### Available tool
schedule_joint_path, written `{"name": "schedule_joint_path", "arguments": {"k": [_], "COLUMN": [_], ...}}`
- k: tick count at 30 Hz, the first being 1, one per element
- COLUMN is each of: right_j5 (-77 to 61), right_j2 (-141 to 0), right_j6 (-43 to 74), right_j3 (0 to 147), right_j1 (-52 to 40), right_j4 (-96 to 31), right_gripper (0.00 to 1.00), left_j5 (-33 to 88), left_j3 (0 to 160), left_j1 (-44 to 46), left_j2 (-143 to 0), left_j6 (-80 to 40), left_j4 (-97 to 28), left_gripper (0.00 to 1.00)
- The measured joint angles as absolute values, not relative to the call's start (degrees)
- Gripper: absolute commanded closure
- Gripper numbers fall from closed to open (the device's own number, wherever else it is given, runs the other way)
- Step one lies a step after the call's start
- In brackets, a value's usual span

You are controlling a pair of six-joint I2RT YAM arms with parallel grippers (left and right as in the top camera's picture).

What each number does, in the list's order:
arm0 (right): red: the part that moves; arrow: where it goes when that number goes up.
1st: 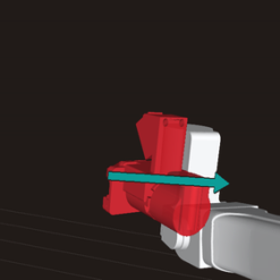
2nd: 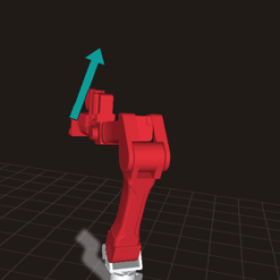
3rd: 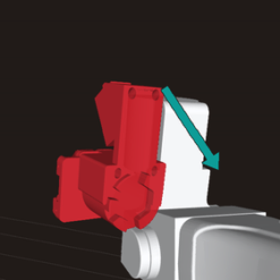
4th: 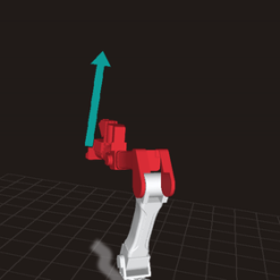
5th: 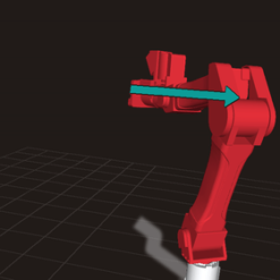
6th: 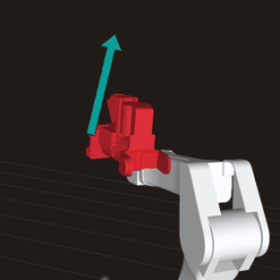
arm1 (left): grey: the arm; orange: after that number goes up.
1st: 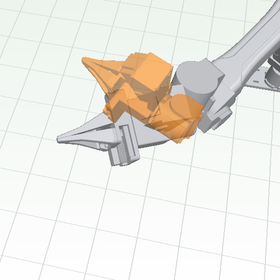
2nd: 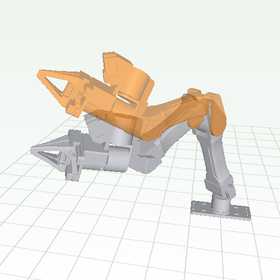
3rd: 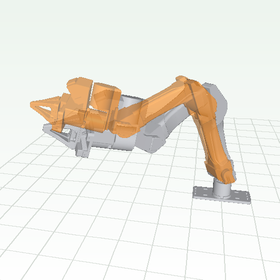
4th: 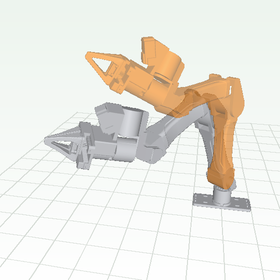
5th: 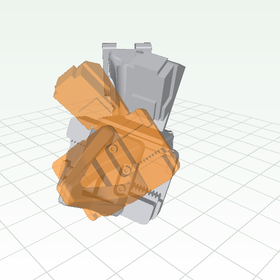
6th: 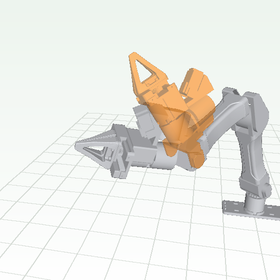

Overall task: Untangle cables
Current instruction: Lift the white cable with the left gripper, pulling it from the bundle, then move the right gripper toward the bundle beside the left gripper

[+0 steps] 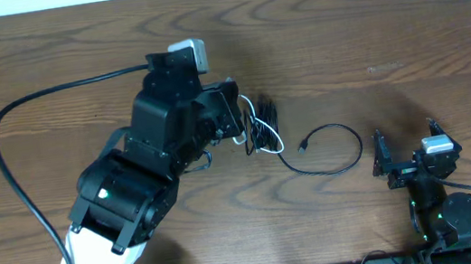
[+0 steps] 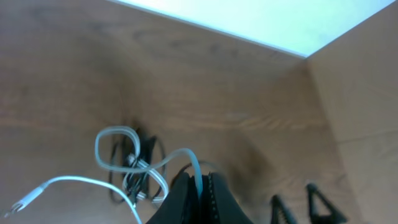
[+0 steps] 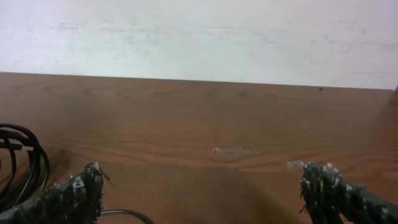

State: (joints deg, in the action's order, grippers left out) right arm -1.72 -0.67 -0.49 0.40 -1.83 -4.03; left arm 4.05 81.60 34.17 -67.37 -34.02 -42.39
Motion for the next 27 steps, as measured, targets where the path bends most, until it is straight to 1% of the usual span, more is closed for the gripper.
{"name": "schedule_joint_path", "arguments": {"k": [6, 9, 11, 13, 14, 20, 22, 24, 26, 27], "right_j5": [-1.83, -4.6, -7.62, -11.92, -15.92, -30.46, -33.93, -36.69, -38.2, -38.54], "right_j2": [-0.69, -0.69, -0.67, -0.67, -0.67, -0.69, -0.71, -0.82, -0.6, -0.6], "right_j6": [-0.47, 0.82, 3.84, 9.82, 15.81, 35.75, 41.28, 44.8, 46.46, 46.57], "right_j3": [0.4, 0.4, 0.4, 0.4, 0.4, 0.38, 0.36, 0.45, 1.43, 2.5], "right_j1": [-1.83, -1.83, -1.83, -1.83, -1.83, -1.83, -1.83, -1.83, -1.78, -1.61], "right_j4": [-3.92, -3.68, -3.4, -2.94, -2.63, -1.19, 4.32, 14.55, 20.43, 20.67], "right_gripper": [0.01, 0.01, 0.01, 0.01, 0.01, 0.01, 0.01, 0.01, 0.01, 0.01], "left_j5": [3.88, 3.88, 3.88, 3.88, 3.9, 3.88, 3.9, 3.88, 3.9, 3.86], "left_j3": [81.6, 81.6, 81.6, 81.6, 81.6, 81.6, 81.6, 81.6, 81.6, 81.6], "left_j1": [34.17, 34.17, 34.17, 34.17, 34.17, 34.17, 34.17, 34.2, 34.17, 34.17], "left_j2": [-68.4, -68.93, -69.41, -70.04, -70.3, -71.22, -71.26, -71.26, -71.26, -71.26], "left_j6": [-34.0, -34.0, -34.0, -34.0, -34.0, -34.0, -34.0, -34.0, -33.98, -34.0], "left_j4": [-47.18, -47.77, -47.81, -47.81, -47.81, -49.01, -49.63, -50.02, -50.52, -50.65], "left_gripper": [0.92, 0.92, 0.92, 0.92, 0.92, 0.92, 0.92, 0.92, 0.92, 0.92]}}
